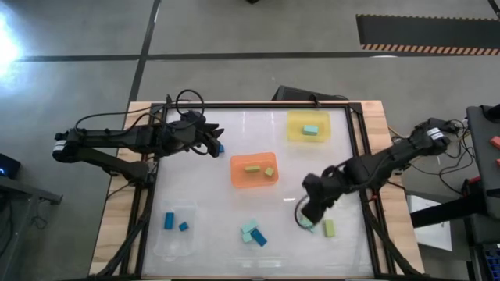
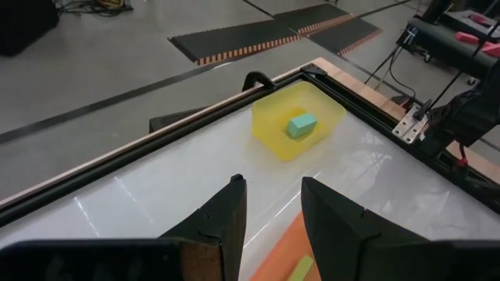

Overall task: Sort & place blocks by color
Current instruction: Put the light blue block into the yellow bin

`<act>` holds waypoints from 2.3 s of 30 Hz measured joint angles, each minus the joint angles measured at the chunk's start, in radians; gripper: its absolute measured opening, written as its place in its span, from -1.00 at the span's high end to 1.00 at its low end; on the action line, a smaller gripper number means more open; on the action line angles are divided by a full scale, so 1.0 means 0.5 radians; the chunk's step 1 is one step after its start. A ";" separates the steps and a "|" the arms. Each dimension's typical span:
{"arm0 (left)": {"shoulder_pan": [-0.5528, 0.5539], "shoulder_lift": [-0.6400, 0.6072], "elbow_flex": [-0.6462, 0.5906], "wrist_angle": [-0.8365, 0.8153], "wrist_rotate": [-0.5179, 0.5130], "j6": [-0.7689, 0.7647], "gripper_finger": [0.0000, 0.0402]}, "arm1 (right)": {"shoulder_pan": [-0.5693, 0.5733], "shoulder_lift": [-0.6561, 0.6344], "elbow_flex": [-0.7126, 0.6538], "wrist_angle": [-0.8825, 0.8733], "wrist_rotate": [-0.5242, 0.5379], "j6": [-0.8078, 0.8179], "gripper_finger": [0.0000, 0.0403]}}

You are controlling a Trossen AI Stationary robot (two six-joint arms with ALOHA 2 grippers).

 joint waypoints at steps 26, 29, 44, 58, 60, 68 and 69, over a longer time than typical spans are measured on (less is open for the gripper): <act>0.000 -0.001 -0.001 -0.002 0.002 0.059 0.47 | 0.208 0.960 -0.027 0.079 -0.209 0.155 -0.39; 0.000 -0.001 -0.001 -0.002 0.002 0.059 0.47 | 0.199 1.007 -0.027 0.118 -0.209 0.136 -0.31; -0.001 -0.002 0.008 -0.001 0.004 0.058 0.47 | 0.185 1.000 -0.030 0.158 -0.264 0.095 0.44; -0.001 -0.011 0.015 -0.002 0.005 0.058 0.47 | -0.022 0.374 0.276 0.060 -0.377 0.287 0.44; -0.001 -0.011 0.015 0.002 0.004 0.058 0.47 | -0.132 0.305 0.355 -0.067 -0.202 0.279 0.44; 0.000 -0.011 0.015 0.016 0.004 0.058 0.47 | -0.815 0.269 0.747 -0.656 0.070 -0.369 0.44; 0.001 -0.011 0.015 0.016 0.004 0.058 0.47 | -0.914 0.281 0.794 -0.704 0.070 -0.498 0.44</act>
